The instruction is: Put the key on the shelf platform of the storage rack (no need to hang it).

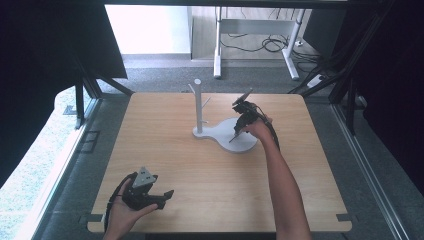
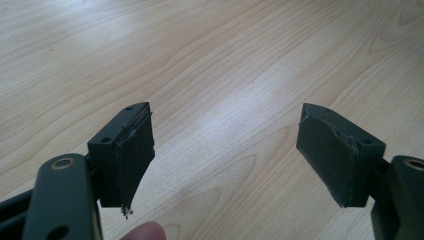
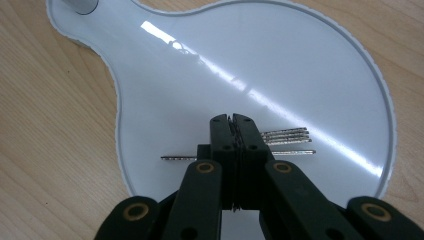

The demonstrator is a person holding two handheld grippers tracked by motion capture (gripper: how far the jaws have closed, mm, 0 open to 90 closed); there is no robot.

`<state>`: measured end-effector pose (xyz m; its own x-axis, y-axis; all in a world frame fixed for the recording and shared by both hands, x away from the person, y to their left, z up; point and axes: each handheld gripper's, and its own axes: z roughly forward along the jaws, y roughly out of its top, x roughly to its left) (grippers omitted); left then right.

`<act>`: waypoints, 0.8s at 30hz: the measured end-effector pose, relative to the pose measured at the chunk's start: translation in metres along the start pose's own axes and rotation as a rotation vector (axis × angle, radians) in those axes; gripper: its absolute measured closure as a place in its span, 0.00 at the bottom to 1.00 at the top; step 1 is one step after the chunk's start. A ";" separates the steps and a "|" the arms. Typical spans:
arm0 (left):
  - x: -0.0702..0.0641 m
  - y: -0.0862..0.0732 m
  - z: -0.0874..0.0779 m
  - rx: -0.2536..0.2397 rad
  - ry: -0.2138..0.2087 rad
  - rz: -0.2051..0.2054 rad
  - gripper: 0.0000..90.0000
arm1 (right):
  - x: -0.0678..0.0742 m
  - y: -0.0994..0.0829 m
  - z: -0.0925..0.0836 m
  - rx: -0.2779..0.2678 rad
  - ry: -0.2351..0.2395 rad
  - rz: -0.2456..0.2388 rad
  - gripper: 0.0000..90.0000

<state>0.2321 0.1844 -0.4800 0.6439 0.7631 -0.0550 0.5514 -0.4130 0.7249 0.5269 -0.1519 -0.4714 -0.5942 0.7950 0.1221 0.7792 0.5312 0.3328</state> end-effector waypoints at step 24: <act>-0.001 0.000 0.003 0.009 -0.002 0.004 0.26 | 0.005 -0.004 0.001 -0.005 -0.002 -0.024 0.93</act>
<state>0.2327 0.1824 -0.4820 0.6473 0.7604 -0.0534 0.5534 -0.4206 0.7189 0.5213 -0.1499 -0.4734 -0.6123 0.7826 0.1123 0.7636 0.5485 0.3406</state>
